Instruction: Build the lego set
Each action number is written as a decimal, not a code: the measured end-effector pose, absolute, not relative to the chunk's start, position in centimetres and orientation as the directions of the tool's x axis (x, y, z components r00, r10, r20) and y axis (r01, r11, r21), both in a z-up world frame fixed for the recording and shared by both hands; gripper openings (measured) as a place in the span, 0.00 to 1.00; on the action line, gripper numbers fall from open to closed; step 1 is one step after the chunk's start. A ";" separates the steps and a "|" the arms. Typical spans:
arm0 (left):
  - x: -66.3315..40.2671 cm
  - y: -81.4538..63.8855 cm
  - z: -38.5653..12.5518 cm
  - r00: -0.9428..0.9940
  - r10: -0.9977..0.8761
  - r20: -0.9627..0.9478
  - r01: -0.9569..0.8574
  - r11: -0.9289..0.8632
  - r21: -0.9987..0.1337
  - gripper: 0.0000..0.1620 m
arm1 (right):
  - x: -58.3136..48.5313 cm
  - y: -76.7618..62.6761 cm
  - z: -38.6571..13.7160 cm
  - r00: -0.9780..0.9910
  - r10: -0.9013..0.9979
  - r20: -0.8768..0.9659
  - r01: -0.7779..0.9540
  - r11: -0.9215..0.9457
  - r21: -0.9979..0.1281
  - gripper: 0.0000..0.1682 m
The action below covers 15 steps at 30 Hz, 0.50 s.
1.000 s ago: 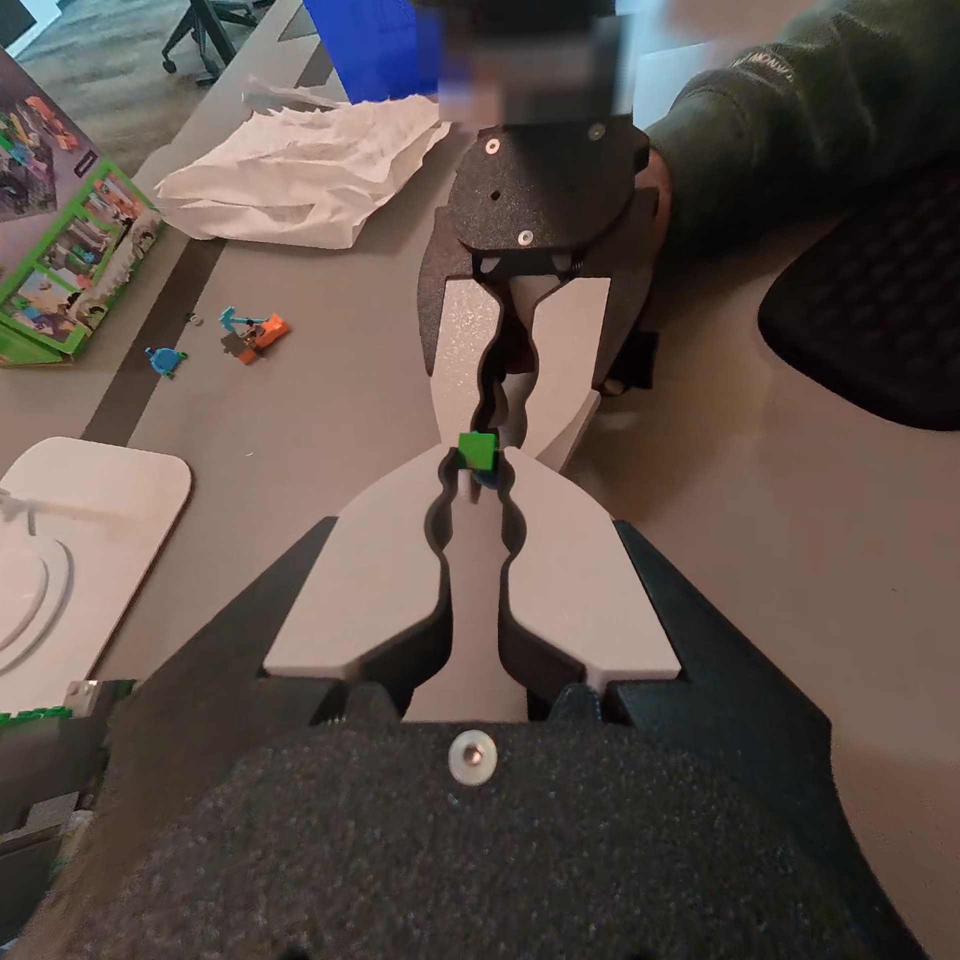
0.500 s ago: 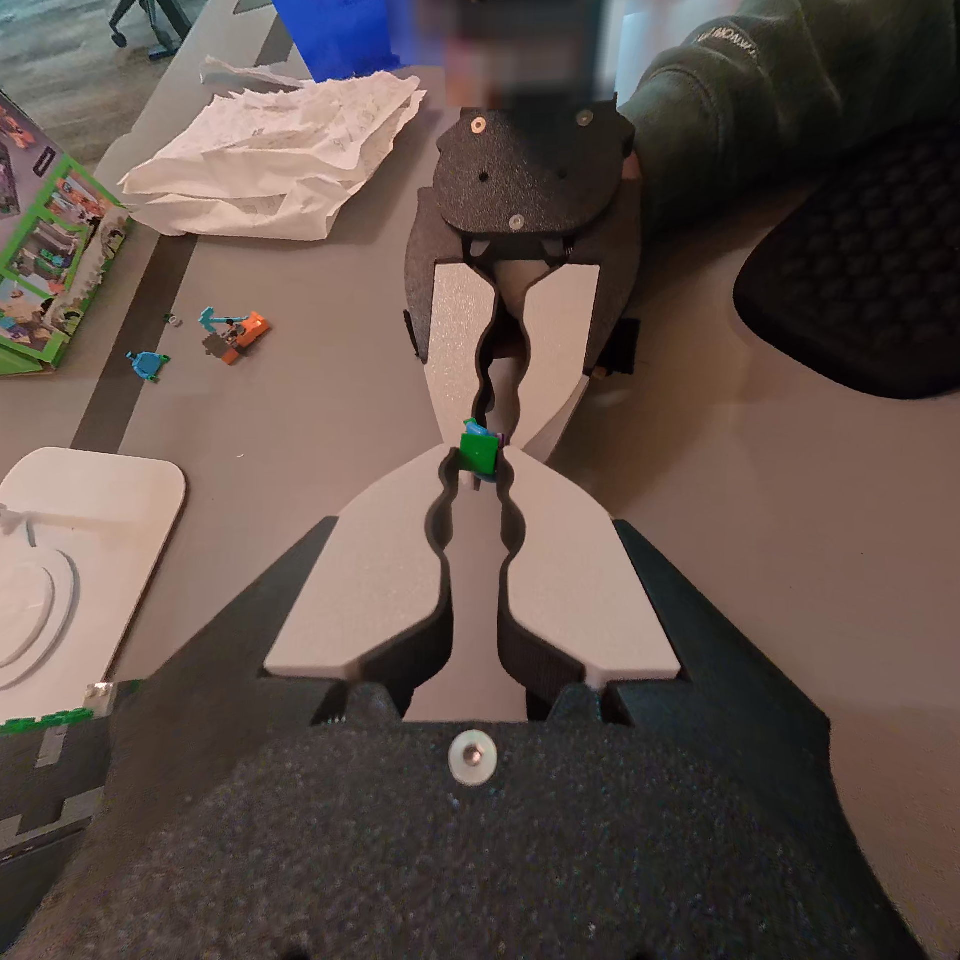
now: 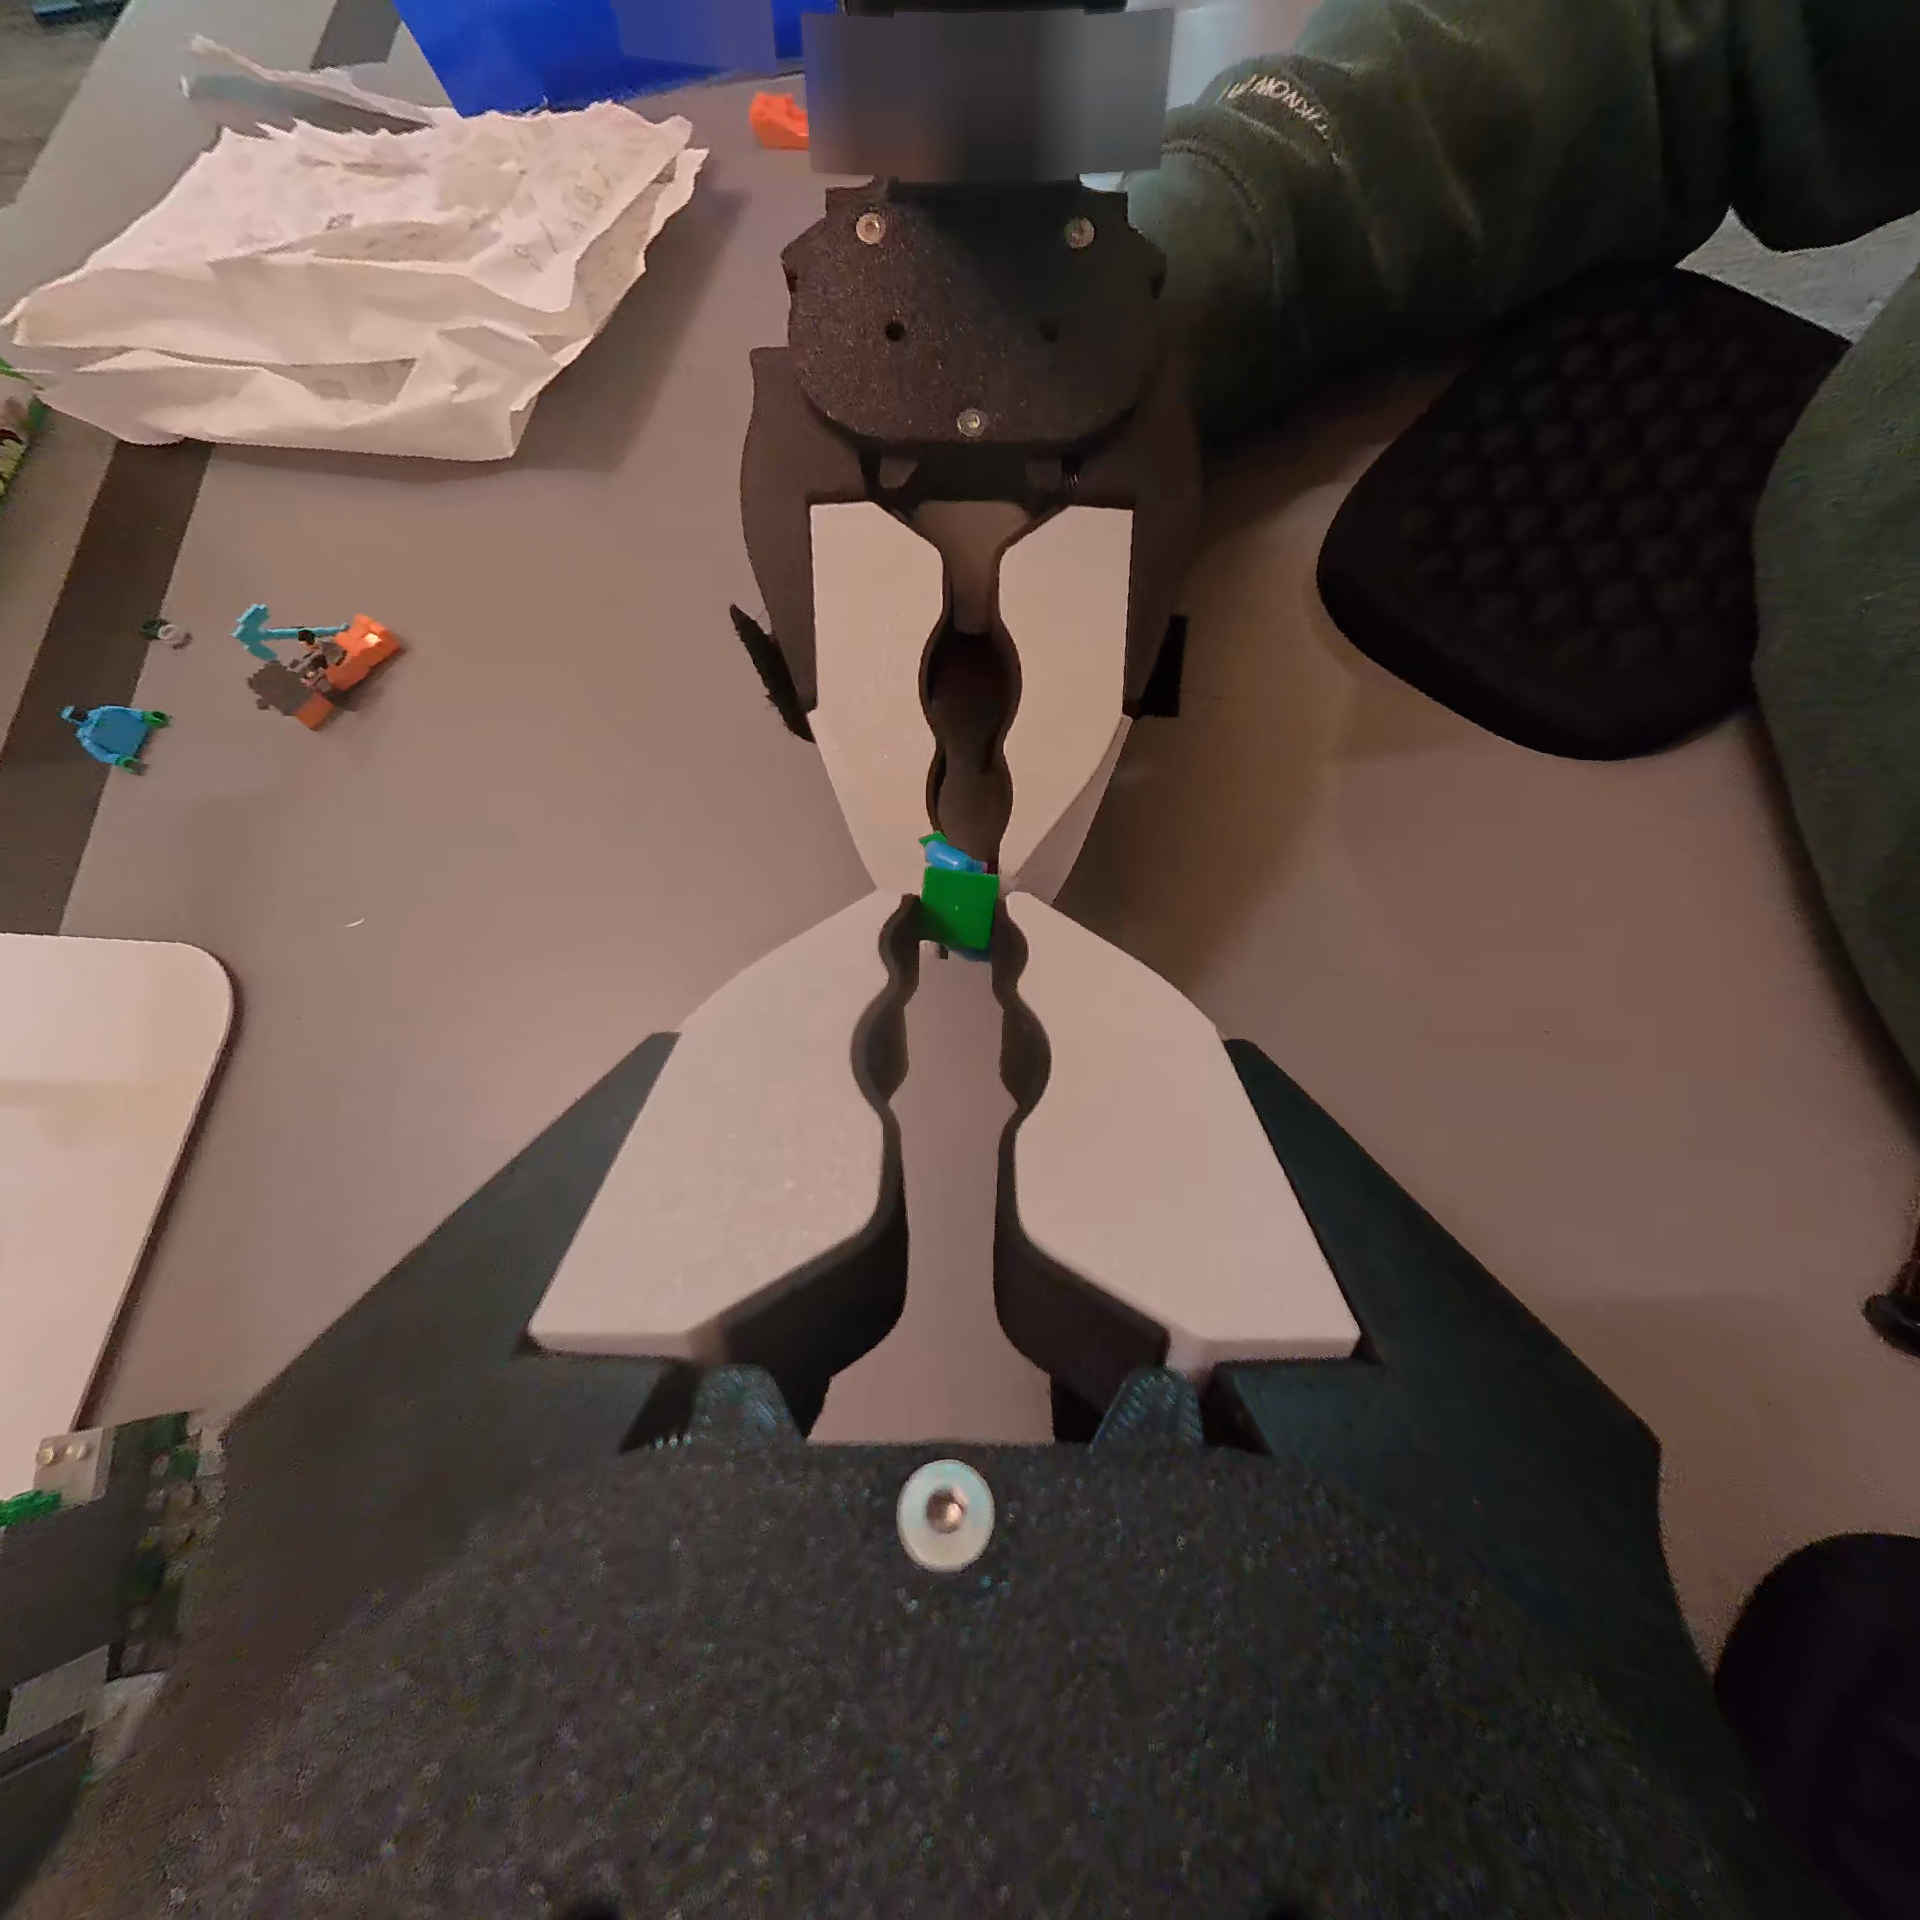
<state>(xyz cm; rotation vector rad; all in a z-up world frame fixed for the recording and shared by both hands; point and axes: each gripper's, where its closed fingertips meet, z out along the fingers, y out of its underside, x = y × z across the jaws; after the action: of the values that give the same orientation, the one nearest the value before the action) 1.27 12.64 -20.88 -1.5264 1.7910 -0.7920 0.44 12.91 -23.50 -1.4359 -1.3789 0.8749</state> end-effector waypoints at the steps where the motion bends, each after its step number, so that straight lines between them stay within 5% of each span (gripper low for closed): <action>1: 1.3 12.5 -20.9 -0.121 -0.989 -0.085 -0.601 0.141 -0.787 0.08 | 0.4 12.8 -23.5 0.110 0.988 0.111 0.324 0.070 -0.943 0.05; 15: 1.6 13.0 -20.6 -0.090 -0.979 -0.181 -0.601 0.198 -0.774 0.08 | 0.6 13.3 -23.3 0.143 0.988 0.064 0.305 0.017 -0.952 0.04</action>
<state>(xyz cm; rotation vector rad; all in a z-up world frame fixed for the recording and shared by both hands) 1.59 12.98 -20.59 -1.4838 1.7789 -0.6903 0.61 13.30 -23.29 -1.4663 -1.3311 0.9036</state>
